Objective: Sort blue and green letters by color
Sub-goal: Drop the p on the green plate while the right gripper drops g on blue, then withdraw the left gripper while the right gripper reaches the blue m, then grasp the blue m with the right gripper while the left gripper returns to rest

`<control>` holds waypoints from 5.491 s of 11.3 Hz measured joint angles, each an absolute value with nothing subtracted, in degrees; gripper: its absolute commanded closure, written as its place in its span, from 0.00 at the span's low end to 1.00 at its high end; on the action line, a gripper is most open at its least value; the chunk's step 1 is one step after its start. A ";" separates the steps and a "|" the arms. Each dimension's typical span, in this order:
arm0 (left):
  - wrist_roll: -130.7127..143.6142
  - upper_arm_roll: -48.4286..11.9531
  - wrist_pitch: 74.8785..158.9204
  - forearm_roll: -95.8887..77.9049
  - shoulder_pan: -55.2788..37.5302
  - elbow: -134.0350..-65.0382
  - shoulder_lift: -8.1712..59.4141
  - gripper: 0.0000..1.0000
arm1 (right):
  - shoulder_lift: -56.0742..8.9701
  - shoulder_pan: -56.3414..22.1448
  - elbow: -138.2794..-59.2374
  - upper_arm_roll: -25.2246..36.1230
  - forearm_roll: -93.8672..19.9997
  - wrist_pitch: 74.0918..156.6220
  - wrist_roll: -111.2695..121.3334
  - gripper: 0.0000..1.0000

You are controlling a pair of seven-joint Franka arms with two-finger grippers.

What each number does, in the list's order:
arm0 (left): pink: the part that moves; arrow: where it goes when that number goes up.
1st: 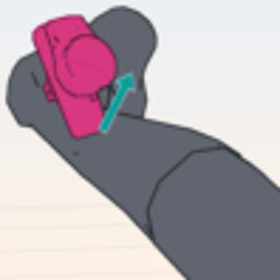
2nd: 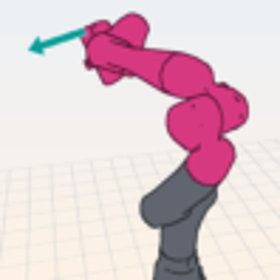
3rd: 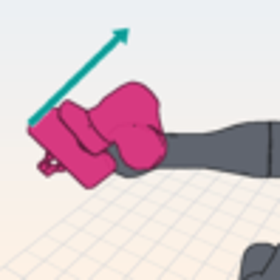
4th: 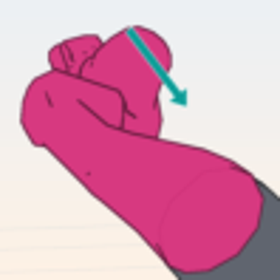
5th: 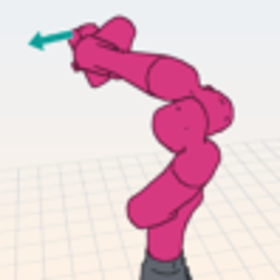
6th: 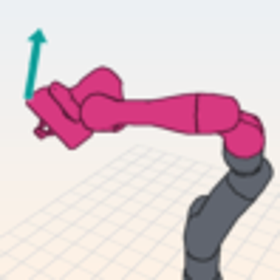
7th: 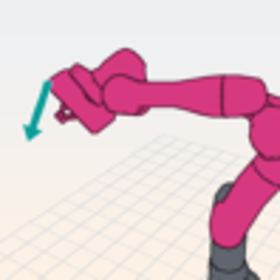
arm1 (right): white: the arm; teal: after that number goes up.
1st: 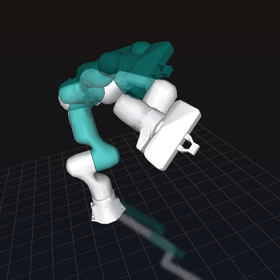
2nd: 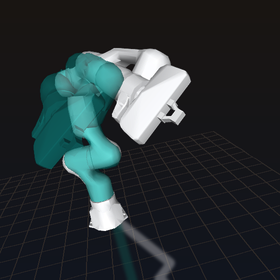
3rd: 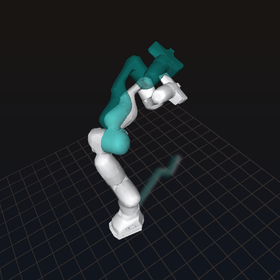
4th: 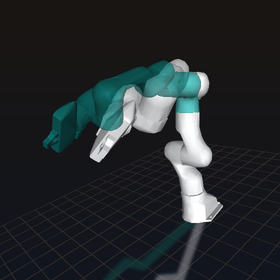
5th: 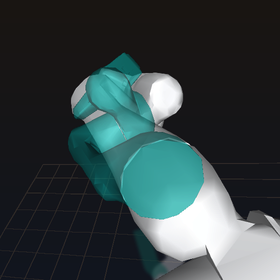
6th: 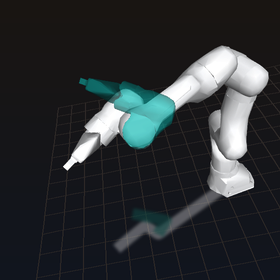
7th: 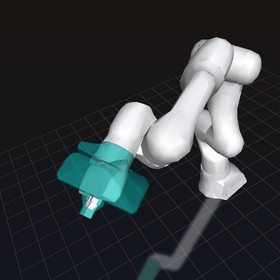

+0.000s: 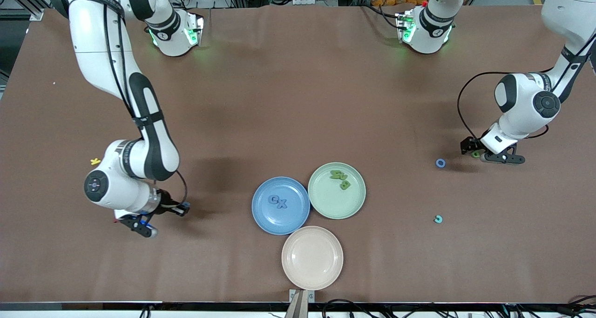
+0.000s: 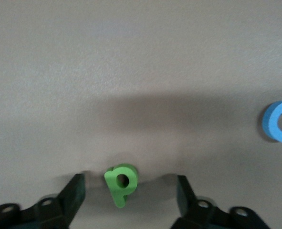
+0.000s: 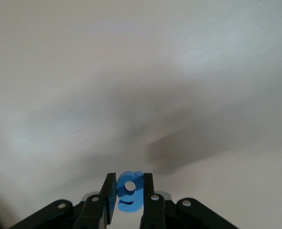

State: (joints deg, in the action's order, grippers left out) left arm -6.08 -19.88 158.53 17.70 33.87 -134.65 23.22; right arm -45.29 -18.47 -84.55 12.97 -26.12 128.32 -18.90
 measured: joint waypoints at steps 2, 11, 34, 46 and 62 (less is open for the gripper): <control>-6.08 -19.88 158.96 17.70 34.68 -134.98 23.05 1.00 | -45.29 -18.63 -83.60 8.99 -27.35 129.08 -20.19 1.00; -0.63 -20.61 157.84 17.57 30.53 -132.22 22.63 1.00 | -46.16 -20.48 -81.26 -10.32 -35.68 148.63 -59.16 0.01; 52.99 -17.68 149.88 3.26 -12.38 -100.83 37.66 0.00 | -31.36 -7.44 -102.55 -3.32 2.80 138.28 -21.19 0.00; 7.84 -16.27 134.41 4.02 8.88 -111.45 23.68 0.00 | -32.92 3.42 -107.29 8.25 -0.68 142.08 38.32 0.00; -0.24 -11.36 89.86 1.80 7.10 -88.78 5.66 0.00 | -40.31 6.51 -101.18 10.54 -10.13 143.03 51.46 0.79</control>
